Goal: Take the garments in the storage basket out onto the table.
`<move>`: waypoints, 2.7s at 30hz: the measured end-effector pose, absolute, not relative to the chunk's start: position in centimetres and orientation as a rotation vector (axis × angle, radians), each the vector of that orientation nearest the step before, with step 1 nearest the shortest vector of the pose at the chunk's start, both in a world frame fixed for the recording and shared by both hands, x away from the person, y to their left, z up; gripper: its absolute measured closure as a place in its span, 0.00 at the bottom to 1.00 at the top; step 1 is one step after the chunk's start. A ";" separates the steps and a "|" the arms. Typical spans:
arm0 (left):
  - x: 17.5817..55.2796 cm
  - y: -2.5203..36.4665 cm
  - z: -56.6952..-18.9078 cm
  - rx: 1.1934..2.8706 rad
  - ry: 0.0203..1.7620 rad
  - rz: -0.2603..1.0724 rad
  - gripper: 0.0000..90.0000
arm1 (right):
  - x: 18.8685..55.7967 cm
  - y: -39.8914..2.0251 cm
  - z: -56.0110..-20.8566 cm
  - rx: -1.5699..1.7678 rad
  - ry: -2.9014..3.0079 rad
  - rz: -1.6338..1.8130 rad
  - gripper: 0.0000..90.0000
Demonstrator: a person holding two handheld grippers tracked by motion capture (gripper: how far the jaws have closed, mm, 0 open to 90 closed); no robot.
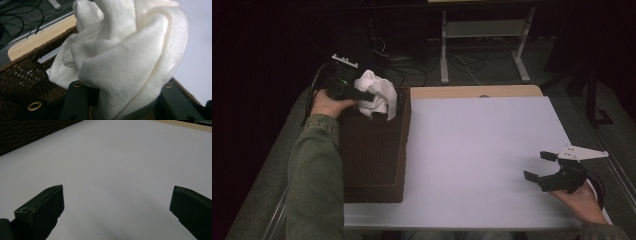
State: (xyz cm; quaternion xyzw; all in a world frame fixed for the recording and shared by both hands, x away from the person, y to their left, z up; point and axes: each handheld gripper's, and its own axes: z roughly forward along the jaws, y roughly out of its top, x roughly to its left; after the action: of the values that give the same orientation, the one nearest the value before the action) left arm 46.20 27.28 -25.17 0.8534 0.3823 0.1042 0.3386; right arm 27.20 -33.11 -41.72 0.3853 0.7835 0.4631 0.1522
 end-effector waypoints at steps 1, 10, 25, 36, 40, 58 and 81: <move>46.0 27.4 -24.9 2.219 0.998 0.277 0.67 | 27.2 -33.1 -41.7 1.106 2.249 1.329 0.00; 44.7 27.5 -23.0 2.225 0.974 0.311 0.66 | 27.2 -33.1 -41.7 1.104 2.250 1.332 0.00; 41.3 23.8 -18.0 2.254 0.692 0.378 0.66 | 27.2 -33.1 -41.7 1.102 2.253 1.332 0.00; 40.2 21.4 -17.1 2.275 0.579 0.368 0.66 | 27.2 -33.1 -41.7 1.100 2.254 1.330 0.00; 39.8 20.1 -17.2 2.281 0.532 0.364 0.66 | 27.2 -33.1 -41.7 1.099 2.252 1.331 0.00; 39.4 15.1 -18.5 2.316 0.389 0.307 0.65 | 27.2 -33.0 -41.7 1.090 2.260 1.327 0.00; 39.6 11.0 -20.7 2.309 0.304 0.216 0.65 | 27.1 -33.0 -41.7 1.085 2.264 1.333 0.00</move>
State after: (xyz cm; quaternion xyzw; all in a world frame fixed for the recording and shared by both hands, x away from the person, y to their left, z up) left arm 39.58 11.05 -20.65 0.9087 0.1196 0.0852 0.3908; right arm 27.13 -32.95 -41.70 0.3774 0.7877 0.4637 0.1489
